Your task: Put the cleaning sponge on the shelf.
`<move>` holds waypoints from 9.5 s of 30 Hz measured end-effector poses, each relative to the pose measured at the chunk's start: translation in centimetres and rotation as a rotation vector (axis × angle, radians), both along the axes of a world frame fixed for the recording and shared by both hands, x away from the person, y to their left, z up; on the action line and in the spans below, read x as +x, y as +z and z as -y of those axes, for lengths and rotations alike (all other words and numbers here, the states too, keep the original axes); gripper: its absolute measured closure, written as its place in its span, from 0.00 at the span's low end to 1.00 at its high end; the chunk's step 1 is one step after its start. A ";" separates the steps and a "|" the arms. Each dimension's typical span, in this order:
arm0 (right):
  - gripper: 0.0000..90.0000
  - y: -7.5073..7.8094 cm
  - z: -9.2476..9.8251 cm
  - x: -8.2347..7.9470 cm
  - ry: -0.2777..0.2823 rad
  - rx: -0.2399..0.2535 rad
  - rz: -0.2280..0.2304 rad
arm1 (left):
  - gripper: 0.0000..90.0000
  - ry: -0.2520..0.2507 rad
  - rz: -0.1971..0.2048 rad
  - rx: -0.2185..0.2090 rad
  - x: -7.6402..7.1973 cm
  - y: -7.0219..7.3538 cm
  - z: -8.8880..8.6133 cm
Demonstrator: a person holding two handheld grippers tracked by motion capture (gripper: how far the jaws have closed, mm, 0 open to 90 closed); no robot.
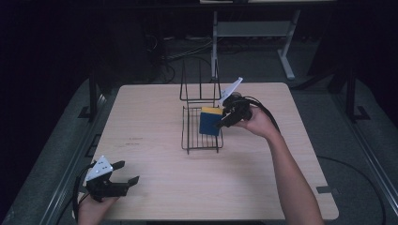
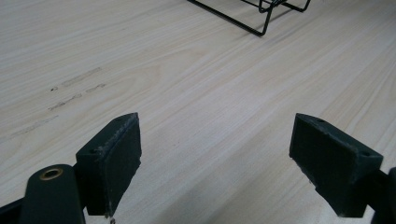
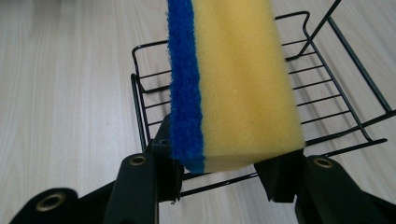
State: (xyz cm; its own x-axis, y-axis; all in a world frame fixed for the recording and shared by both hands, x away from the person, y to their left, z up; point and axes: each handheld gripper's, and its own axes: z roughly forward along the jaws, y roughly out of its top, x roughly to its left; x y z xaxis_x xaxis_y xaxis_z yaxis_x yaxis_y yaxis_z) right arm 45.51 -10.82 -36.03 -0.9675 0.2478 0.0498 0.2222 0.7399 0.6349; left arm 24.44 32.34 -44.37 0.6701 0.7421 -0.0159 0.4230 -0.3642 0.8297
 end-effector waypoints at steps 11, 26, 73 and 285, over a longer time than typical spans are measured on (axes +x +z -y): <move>0.61 -1.1 -0.3 0.8 -0.012 -0.015 -0.009 | 0.18 0.000 0.001 -0.001 0.0 0.0 -0.1; 0.60 -1.9 -0.7 1.2 -0.016 -0.021 -0.015 | 0.18 0.002 -0.001 0.000 0.0 0.0 -0.1; 0.49 -2.0 -0.4 1.3 -0.024 -0.018 -0.030 | 0.18 0.003 0.001 0.003 0.0 0.1 -0.2; 0.21 -7.2 14.5 -10.3 -0.278 -0.042 -0.115 | 0.18 0.001 -0.012 0.014 0.3 -0.3 0.8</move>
State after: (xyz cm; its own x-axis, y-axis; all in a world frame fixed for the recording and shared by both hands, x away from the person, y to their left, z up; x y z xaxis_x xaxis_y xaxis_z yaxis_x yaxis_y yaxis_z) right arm 35.23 -25.29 -43.18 -0.8510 0.5064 0.1393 0.4885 0.6657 0.5642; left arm 24.76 31.56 -44.70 0.6695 0.7427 -0.0139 0.4334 -0.3753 0.8194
